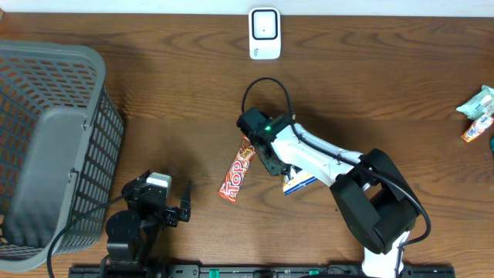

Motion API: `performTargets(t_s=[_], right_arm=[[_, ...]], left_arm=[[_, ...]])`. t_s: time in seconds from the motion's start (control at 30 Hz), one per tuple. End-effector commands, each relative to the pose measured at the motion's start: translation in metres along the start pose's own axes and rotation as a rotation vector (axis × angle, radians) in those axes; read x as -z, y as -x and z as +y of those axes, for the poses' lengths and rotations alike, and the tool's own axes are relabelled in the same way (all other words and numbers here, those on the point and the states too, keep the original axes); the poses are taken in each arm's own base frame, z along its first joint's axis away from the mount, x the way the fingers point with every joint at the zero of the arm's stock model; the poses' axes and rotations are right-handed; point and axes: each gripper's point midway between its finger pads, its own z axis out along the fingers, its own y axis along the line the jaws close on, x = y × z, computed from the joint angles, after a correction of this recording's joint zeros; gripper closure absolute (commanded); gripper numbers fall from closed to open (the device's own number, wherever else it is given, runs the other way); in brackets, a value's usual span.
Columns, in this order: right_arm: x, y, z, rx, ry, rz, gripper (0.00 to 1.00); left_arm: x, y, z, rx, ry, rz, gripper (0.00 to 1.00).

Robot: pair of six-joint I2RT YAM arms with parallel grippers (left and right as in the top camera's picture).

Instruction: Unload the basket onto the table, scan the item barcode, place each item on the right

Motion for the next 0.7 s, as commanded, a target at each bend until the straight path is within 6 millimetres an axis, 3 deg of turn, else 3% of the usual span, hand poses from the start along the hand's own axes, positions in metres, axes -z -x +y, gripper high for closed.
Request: performTargets(t_s=[0.0,0.13,0.23,0.4,0.67], right_arm=[[-0.024,-0.049,0.054,0.068,0.341,0.238,0.99],[0.071,-0.022,0.074,0.235,0.766,0.036,0.99],[0.12,-0.017,0.059,0.317,0.951,-0.122,0.99],[0.18,-0.016,0.034,0.364,1.301,-0.404,0.99],[0.218,-0.009,0.02,0.408,1.576,-0.876,0.99]], left_arm=[[-0.002,-0.009,-0.001,-0.01,-0.002,0.028,0.02],[-0.002,-0.009,-0.001,-0.01,-0.002,0.028,0.02],[-0.002,-0.009,-0.001,-0.01,-0.002,0.028,0.02],[-0.002,-0.009,-0.001,-0.01,-0.002,0.028,0.01],[-0.002,-0.009,-0.001,-0.01,-0.002,0.028,0.02]])
